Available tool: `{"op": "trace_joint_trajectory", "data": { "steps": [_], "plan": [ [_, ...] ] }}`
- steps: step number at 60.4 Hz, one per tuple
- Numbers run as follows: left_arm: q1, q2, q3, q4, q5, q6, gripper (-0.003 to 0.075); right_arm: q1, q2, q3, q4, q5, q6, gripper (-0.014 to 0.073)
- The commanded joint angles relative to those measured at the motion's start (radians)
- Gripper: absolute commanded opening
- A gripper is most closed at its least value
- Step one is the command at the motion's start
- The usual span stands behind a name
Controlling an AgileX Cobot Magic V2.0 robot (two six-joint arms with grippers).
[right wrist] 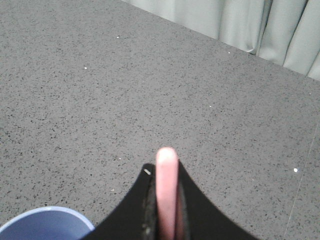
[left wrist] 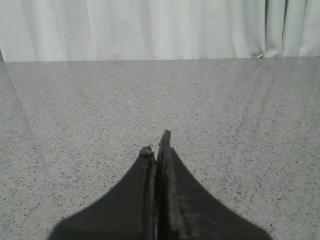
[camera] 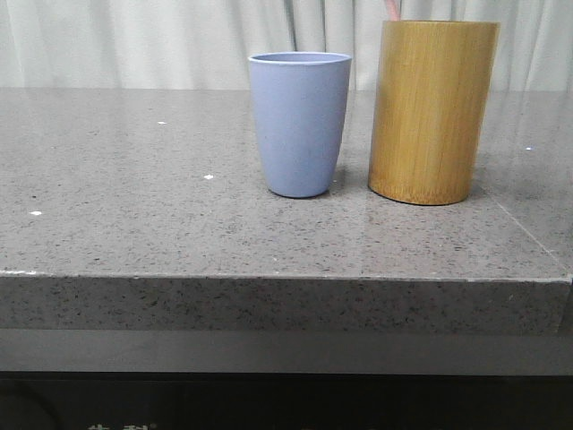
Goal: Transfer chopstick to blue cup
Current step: 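Lower the pink stick with the right gripper into the blue cup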
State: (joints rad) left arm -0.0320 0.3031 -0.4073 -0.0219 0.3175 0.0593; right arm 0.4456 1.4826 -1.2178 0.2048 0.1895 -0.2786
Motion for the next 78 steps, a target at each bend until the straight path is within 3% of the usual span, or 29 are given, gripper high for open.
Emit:
{"op": "trace_joint_trajectory", "data": {
  "steps": [1, 26, 32, 51, 62, 72, 78],
  "plan": [
    [0.000, 0.007, -0.029, -0.008, -0.082, -0.001, -0.0019, -0.002, -0.061, -0.039, -0.015, -0.082, -0.009, -0.0068],
    [0.000, 0.007, -0.029, -0.008, -0.084, -0.001, -0.0019, 0.001, -0.282, -0.124, -0.013, -0.148, -0.009, -0.0067],
    [0.000, 0.007, -0.029, -0.008, -0.084, -0.001, -0.0019, 0.018, -0.288, -0.153, 0.037, -0.164, -0.008, -0.0067],
    [0.000, 0.007, -0.029, -0.008, -0.084, -0.001, -0.0019, 0.160, -0.171, -0.161, 0.114, -0.308, -0.008, -0.0067],
    [0.000, 0.007, -0.029, -0.008, -0.084, -0.001, -0.0019, 0.176, -0.073, -0.161, 0.203, -0.299, -0.008, -0.0066],
    [0.000, 0.007, -0.029, -0.008, -0.084, -0.001, -0.0019, 0.176, -0.005, -0.161, 0.205, -0.279, -0.008, -0.0064],
    [0.000, 0.007, -0.029, -0.008, -0.084, -0.001, -0.0019, 0.176, 0.012, -0.161, 0.205, -0.239, -0.008, -0.0011]
  ]
}}
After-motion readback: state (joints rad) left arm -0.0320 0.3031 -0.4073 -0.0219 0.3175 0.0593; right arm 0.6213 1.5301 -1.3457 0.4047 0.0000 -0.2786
